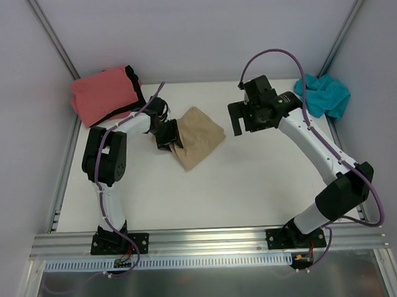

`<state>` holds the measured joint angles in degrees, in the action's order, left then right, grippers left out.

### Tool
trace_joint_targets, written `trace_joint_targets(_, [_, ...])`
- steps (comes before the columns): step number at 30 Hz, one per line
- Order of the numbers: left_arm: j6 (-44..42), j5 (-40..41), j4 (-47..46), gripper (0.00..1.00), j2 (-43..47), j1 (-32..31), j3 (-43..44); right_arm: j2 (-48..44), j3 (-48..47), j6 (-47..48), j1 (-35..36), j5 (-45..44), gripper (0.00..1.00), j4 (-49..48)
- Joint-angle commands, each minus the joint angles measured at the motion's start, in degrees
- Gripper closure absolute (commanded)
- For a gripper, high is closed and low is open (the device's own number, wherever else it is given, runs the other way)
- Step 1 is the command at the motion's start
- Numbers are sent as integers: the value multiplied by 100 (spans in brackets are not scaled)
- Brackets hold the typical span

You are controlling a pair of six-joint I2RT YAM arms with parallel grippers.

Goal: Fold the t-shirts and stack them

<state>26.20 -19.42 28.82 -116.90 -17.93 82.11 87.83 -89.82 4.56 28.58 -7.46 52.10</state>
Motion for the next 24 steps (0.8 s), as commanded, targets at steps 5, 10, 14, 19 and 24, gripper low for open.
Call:
trace_joint_targets(5, [430, 990, -403, 46, 1036, -26, -809, 120, -466, 115, -45, 131, 1, -33])
trace_joint_targets(10, [588, 1695, -702, 46, 1687, -79, -1478, 208, -484, 124, -54, 184, 0, -6])
trace_joint_targets(14, [659, 2107, -807, 46, 1864, -87, -1785, 243, -457, 116, -54, 333, 1, -24])
trace_joint_targets(19, [940, 2048, -1386, 47, 1961, -88, -2075, 278, -475, 116, -63, 404, 0, -15])
trace_joint_targets(24, [1414, 1477, -2177, 52, 2013, -96, -2514, 278, -440, 142, -63, 413, 1, 29])
